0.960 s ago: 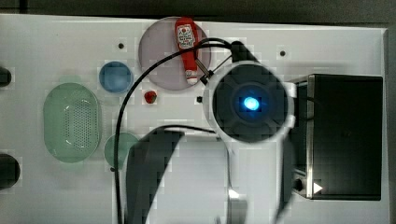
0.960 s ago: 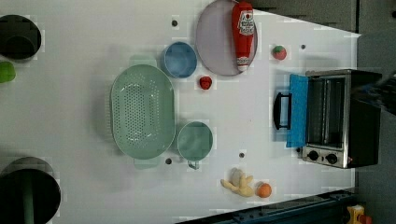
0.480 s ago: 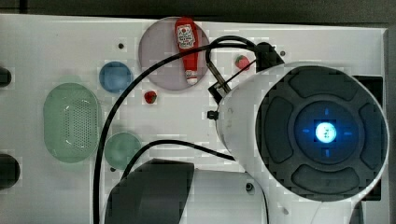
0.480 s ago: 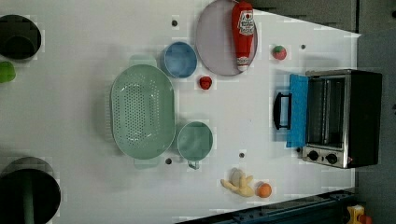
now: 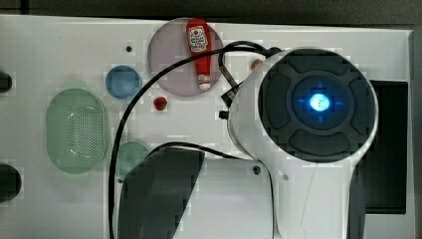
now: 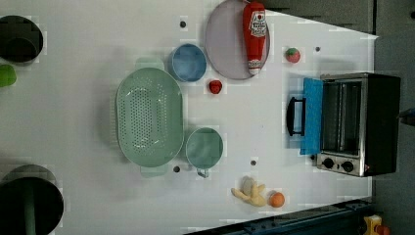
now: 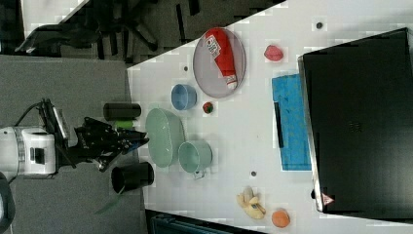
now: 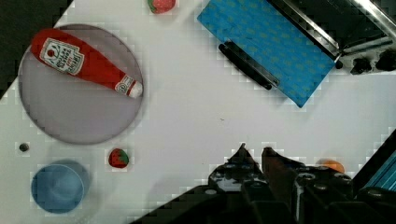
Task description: Flap open oven.
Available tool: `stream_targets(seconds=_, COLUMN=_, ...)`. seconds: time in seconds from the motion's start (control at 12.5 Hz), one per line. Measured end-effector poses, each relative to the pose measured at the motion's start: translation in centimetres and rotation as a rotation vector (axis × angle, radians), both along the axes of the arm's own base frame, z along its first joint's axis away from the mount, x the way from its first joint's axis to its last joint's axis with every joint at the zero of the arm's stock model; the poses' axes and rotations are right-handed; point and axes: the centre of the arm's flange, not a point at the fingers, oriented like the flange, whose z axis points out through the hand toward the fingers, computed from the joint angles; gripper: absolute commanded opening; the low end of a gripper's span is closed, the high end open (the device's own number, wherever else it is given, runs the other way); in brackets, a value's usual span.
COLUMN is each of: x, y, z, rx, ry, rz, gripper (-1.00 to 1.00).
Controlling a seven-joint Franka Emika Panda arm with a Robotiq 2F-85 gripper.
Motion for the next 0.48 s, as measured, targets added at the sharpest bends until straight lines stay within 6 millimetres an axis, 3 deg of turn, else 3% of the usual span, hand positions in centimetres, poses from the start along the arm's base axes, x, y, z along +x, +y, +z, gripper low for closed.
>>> stream_targets(seconds=0.48, x=0.13, y=0.15, z=-0.48, rx=0.009, ry=0.017, rz=-0.005, gripper=-0.65)
